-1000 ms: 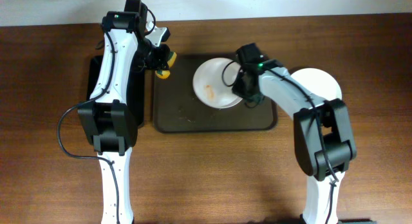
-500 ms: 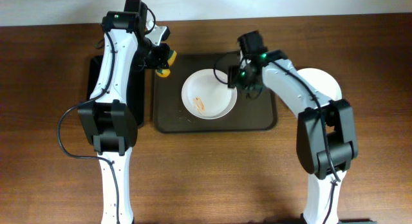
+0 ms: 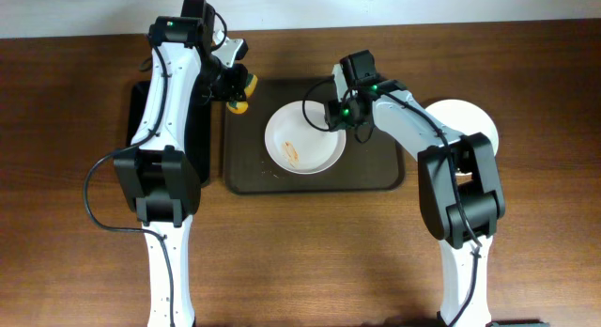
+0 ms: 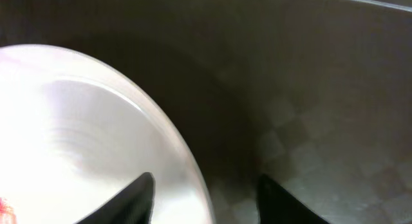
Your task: Clean dirty plates on tray and stack at the side
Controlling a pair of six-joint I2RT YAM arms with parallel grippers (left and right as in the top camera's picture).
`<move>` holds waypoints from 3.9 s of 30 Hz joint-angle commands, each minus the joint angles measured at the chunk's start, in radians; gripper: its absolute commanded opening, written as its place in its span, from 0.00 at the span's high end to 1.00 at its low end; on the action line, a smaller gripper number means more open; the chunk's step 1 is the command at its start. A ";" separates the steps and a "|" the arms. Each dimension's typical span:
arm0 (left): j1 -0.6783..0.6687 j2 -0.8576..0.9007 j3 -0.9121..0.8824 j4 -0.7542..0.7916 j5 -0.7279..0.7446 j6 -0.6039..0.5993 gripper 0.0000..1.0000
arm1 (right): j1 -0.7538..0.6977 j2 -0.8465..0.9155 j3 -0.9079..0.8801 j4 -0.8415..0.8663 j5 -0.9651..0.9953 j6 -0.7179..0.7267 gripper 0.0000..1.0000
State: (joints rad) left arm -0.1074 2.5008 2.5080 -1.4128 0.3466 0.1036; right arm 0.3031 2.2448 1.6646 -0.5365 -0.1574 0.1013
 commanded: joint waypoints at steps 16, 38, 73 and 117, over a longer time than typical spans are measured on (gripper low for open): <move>-0.024 0.005 0.011 -0.002 0.001 -0.013 0.99 | 0.029 0.039 0.011 -0.066 0.053 0.344 0.96; -0.136 0.005 -0.371 0.330 -0.048 -0.113 0.99 | 0.029 0.039 0.011 -0.182 0.056 0.544 0.96; -0.161 0.005 -0.463 0.188 -0.118 -0.063 0.99 | 0.031 0.039 0.011 -0.151 0.037 0.543 0.96; -0.165 0.005 -0.463 0.226 0.250 0.231 0.99 | 0.031 0.039 0.011 -0.144 0.038 0.543 0.96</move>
State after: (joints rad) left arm -0.2710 2.4630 2.0712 -1.2396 0.3923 0.2432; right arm 0.3367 2.2581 1.6981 -0.6792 -0.1612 0.6277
